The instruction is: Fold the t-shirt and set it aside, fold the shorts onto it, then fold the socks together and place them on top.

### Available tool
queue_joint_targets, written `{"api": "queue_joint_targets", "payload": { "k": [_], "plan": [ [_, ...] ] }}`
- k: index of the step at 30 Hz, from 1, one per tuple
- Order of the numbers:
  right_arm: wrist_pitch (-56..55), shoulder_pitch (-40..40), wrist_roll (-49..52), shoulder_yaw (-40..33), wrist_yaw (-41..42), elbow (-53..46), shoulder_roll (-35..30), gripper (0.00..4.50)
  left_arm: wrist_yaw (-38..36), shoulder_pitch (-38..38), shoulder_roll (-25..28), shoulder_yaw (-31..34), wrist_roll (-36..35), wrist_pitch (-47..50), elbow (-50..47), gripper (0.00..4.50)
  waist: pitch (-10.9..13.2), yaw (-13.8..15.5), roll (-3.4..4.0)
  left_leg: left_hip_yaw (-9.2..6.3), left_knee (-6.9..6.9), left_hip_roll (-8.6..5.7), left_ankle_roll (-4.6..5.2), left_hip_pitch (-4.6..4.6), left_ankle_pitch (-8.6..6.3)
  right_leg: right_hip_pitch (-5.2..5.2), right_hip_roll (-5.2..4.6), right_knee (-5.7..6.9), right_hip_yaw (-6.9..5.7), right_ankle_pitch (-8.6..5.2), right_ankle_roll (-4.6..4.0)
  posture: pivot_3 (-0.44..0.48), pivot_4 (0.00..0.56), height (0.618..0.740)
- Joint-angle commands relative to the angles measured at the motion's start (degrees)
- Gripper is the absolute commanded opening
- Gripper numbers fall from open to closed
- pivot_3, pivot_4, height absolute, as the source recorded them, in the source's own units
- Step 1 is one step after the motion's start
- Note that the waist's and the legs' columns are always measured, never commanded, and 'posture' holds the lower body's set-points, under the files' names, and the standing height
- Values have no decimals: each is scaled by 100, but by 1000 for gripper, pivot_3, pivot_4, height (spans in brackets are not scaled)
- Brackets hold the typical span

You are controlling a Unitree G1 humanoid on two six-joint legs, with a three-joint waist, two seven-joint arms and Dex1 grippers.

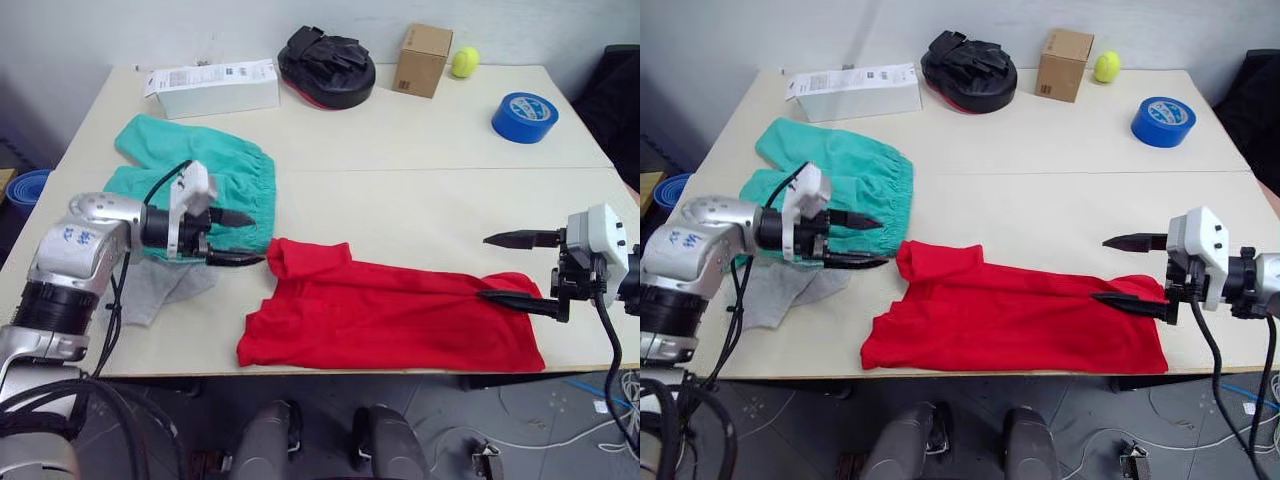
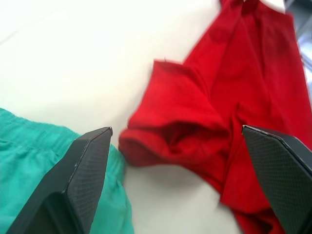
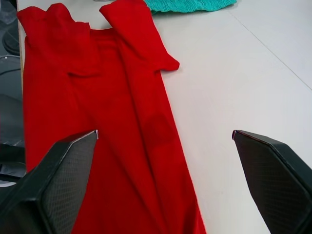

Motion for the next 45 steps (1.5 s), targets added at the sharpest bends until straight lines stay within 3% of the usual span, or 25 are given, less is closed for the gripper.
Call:
{"api": "queue_joint_targets", "payload": {
  "k": [1,4,13,20,25,34,45],
  "plan": [
    [326,-5,-366,-491,178,-92,315,4500,-26,-466,-280,74,-25,692,407,4462,0,15,-4,-1,8,0,3,-6,-1,0,1,0,-2,2,3,0,150,740],
    [595,-18,-586,-714,302,-313,607,4500,141,-826,-578,-62,240,1066,852,4462,2,13,-10,2,26,-1,13,-48,1,-34,1,5,0,3,4,0,150,740],
    [1113,-64,-1048,-1231,667,-633,1205,4500,161,-1893,-1446,-634,957,2220,2562,4462,16,14,-40,22,35,-4,16,-51,3,-59,5,41,11,5,8,0,150,740],
    [1376,-22,-1308,-1533,734,-782,1565,4500,11,-2257,-1781,-710,1412,2016,3430,4462,18,-7,-45,28,33,-2,16,-59,4,-80,1,48,28,5,8,0,150,740],
    [1486,70,-1474,-1710,794,-823,1734,4500,-185,-2445,-1892,-510,1443,1936,3723,3208,20,-12,-48,28,33,-2,15,-60,3,-81,-1,48,30,5,8,0,150,740],
    [1593,63,-1689,-1860,900,-814,1918,4500,-614,-2475,-1871,-509,1526,2066,3700,159,21,-10,-50,28,34,-3,15,-62,3,-81,-3,47,30,5,8,0,150,740],
    [1664,-22,-1865,-1890,947,-812,2081,4500,-676,-2413,-1835,-481,1812,1400,3754,14,21,-15,-50,28,34,-3,15,-62,3,-82,-3,47,30,5,8,0,150,740]
  ]
}}
